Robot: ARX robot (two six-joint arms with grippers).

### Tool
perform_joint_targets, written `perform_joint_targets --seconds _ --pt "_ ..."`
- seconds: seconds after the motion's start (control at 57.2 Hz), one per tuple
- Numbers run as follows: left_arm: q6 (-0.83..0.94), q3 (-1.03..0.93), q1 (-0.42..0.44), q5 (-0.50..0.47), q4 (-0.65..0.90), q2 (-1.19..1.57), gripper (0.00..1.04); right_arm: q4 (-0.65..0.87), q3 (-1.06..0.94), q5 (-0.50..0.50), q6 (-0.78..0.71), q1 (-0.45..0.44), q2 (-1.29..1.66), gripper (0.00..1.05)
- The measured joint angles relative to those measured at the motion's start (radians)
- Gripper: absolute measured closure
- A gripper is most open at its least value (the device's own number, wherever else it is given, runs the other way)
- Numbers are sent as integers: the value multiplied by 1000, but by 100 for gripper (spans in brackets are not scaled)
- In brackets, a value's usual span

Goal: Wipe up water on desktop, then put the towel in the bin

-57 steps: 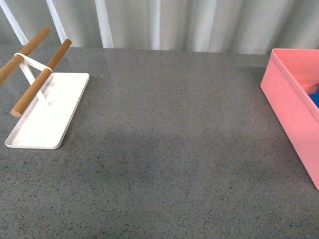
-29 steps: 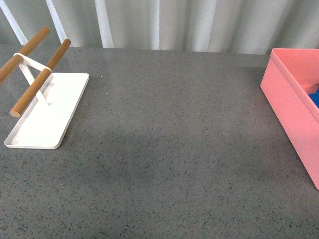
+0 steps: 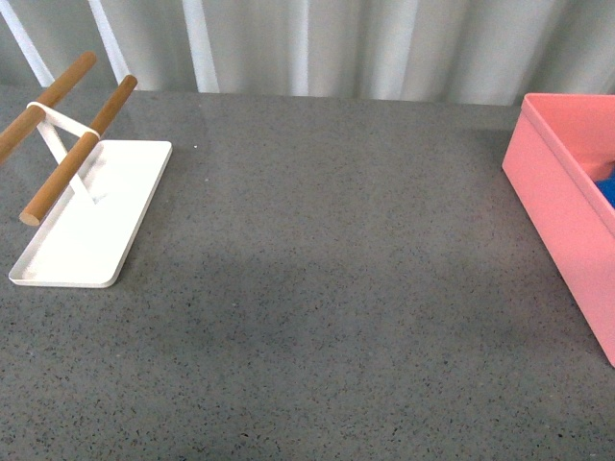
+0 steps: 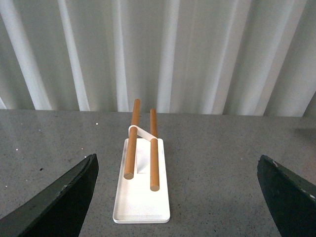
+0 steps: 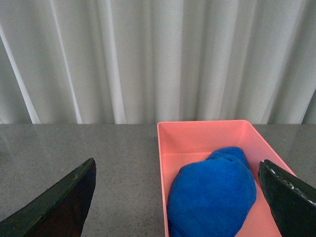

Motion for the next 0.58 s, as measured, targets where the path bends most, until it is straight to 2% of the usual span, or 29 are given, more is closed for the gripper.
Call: perform_joint_targets --seconds 0.577 --pt "0 0 0 0 0 0 7 0 0 0 0 0 0 7"
